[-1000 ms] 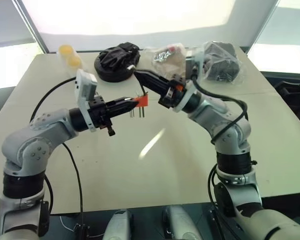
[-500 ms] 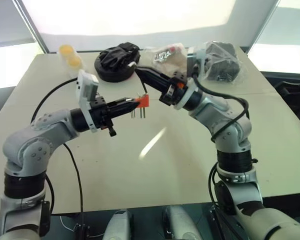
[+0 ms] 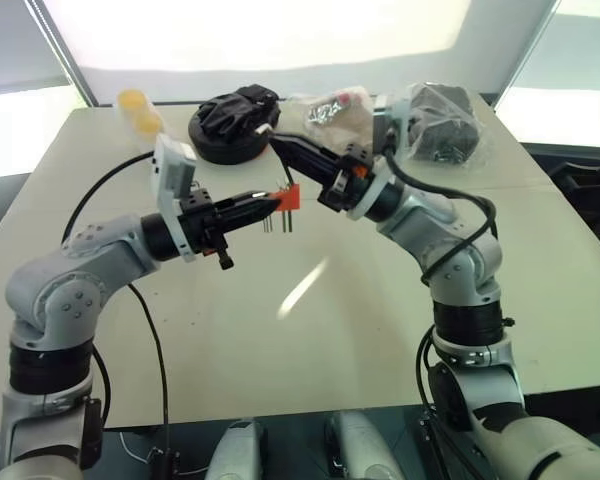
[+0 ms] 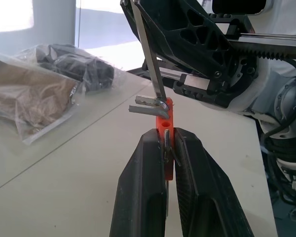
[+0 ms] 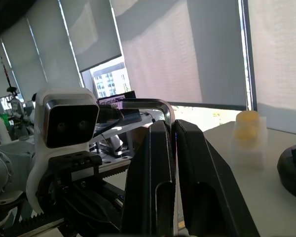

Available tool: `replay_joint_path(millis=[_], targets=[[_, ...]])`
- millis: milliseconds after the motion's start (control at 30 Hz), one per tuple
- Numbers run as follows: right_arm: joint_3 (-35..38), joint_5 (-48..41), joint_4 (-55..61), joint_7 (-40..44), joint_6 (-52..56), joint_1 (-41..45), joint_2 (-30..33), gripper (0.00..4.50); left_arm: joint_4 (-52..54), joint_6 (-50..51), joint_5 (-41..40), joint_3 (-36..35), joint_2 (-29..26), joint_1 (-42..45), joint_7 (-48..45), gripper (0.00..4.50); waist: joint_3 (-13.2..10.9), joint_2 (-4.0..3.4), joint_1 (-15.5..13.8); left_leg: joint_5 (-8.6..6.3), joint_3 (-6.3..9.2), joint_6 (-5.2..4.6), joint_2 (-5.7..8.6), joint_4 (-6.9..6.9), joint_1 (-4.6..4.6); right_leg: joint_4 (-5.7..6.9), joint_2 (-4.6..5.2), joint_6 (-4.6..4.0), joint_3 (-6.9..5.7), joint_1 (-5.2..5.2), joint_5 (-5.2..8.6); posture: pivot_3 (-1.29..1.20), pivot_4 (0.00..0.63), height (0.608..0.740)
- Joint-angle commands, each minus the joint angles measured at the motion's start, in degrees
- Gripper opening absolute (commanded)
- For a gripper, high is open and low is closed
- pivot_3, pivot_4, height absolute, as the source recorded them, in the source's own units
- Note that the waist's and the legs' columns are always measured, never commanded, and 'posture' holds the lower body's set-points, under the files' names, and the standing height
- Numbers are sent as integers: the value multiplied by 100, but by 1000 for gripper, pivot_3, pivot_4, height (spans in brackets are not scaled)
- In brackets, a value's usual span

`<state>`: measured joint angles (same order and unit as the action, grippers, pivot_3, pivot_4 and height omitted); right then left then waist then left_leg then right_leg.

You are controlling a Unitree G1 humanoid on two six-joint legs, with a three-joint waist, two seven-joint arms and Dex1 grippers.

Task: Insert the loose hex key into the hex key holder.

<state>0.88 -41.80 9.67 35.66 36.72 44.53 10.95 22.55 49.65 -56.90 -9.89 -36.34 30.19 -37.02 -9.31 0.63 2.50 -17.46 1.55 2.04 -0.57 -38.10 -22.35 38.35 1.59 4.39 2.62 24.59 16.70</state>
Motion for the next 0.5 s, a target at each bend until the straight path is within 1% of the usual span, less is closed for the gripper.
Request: replay_joint_path(millis=[33, 500], targets=[[56, -59, 214, -18, -64, 48, -7, 65, 86, -71, -73, -177, -62, 98, -10, 0, 0, 0, 0, 0, 0, 0, 0, 0, 0, 0, 0, 0, 0, 0, 0, 0, 150, 740], [106, -96, 215, -91, -54, 89, 6, 65, 51, -140, -83, -268, 3, 102, 98, 0, 0, 0, 0, 0, 0, 0, 0, 0, 0, 0, 0, 0, 0, 0, 0, 0, 150, 740]])
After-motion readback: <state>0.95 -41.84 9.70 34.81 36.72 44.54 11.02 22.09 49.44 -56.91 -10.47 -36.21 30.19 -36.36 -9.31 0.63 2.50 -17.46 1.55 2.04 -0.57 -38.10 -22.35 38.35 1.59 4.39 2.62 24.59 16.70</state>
